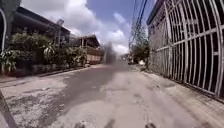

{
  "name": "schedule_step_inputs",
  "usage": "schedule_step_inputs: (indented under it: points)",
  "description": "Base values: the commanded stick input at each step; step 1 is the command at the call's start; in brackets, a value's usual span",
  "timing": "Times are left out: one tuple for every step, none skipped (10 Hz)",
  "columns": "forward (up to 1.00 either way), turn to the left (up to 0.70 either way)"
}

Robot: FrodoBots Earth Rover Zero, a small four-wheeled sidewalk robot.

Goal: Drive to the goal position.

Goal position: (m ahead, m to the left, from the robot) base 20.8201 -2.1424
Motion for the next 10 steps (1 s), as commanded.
schedule_step_inputs:
  points:
    - [0.45, 0.0]
    - [0.45, 0.0]
    - [0.45, -0.19]
    - [0.45, -0.27]
    - [0.45, -0.22]
    - [0.45, -0.13]
    - [0.45, 0.0]
    - [0.45, 0.0]
    - [0.45, 0.0]
    - [0.45, 0.0]
